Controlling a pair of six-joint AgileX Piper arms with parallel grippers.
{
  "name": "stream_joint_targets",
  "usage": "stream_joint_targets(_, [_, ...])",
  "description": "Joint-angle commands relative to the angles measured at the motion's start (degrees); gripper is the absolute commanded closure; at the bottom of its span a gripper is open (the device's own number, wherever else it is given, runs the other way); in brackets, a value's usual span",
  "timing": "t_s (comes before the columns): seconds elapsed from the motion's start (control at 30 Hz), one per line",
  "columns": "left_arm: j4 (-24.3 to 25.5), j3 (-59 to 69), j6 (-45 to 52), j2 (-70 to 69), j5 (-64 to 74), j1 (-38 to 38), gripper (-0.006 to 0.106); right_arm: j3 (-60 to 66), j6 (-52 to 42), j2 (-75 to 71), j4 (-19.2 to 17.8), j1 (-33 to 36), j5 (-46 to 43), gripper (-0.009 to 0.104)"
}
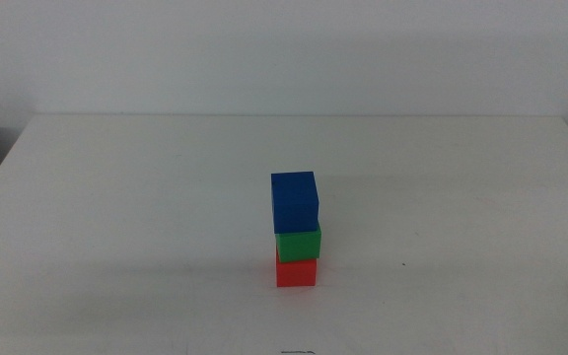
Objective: Stack red cubes first, then green, then blue cubes in a specific spot.
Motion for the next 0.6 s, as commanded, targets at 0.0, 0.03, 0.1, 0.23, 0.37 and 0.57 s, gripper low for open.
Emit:
stream_joint_targets(0.0, [-0.1, -0.2, -0.7, -1.1, -3.5, 0.0, 0.007, -0.8, -0.7, -1.4, -1.0, -0.4, -4.0, 0.017])
stream_joint_targets(0.03, [-0.1, -0.2, -0.7, -2.1, -3.4, 0.0, 0.007, -0.8, -0.7, -1.4, -1.0, -0.4, -4.0, 0.017])
stream_joint_targets(0.1, [-0.1, -0.2, -0.7, -3.6, -3.4, 0.0, 0.007, -0.8, -0.7, -1.4, -1.0, -0.4, -4.0, 0.017])
stream_joint_targets(0.23, [-0.1, -0.2, -0.7, -5.1, -3.4, 0.0, 0.007, -0.8, -0.7, -1.4, -1.0, -0.4, -3.9, 0.017])
stream_joint_targets(0.37, [-1.5, -0.2, -0.7, -5.1, -1.5, 0.0, 0.007, -0.8, -0.7, -1.4, -1.0, -0.4, -3.9, 0.017])
stream_joint_targets(0.57, [-3.6, -0.2, -0.7, -5.1, -0.1, 0.0, 0.007, -0.8, -0.7, -1.4, -1.0, -0.4, -3.9, 0.017])
